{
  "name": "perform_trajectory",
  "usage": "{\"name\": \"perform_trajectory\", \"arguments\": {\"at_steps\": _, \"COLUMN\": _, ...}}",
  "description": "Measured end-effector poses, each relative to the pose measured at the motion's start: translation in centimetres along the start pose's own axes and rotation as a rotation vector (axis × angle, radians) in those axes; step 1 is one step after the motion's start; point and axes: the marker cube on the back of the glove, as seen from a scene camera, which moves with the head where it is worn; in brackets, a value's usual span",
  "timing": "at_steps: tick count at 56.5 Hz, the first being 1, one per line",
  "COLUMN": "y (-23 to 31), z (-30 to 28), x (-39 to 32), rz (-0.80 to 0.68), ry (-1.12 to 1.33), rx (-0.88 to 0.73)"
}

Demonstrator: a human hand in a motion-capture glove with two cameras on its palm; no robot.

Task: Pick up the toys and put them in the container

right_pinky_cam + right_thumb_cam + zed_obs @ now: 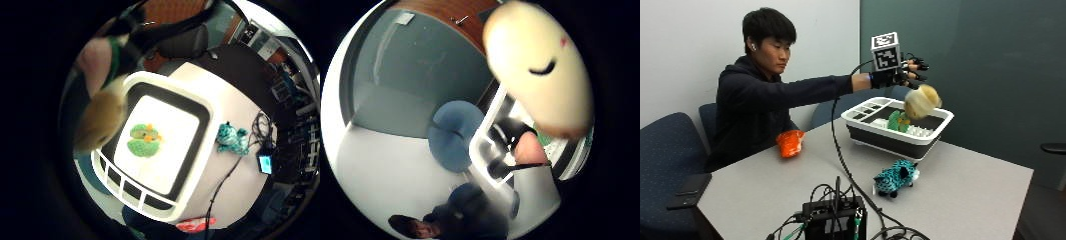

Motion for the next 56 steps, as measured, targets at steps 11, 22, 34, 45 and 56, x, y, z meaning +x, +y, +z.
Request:
{"name": "perform_trajectory", "arguments": {"at_steps": 11, "y": 2.4, "z": -3.4, "x": 3.9, "rz": 0.024, "ry": 0.032, "rx": -0.006}}
{"name": "perform_trajectory", "arguments": {"at_steps": 22, "y": 7.3, "z": -7.5, "x": 10.6, "rz": 0.062, "ry": 0.123, "rx": -0.101}}
{"name": "perform_trajectory", "arguments": {"at_steps": 34, "y": 10.7, "z": -8.8, "x": 19.3, "rz": 0.166, "ry": 0.247, "rx": -0.221}}
{"name": "perform_trajectory", "arguments": {"at_steps": 45, "y": 9.3, "z": -6.3, "x": 25.8, "rz": 0.289, "ry": 0.266, "rx": -0.317}}
{"name": "perform_trajectory", "arguments": {"at_steps": 56, "y": 5.1, "z": 0.6, "x": 32.1, "rz": 0.396, "ry": 0.353, "rx": -0.436}}
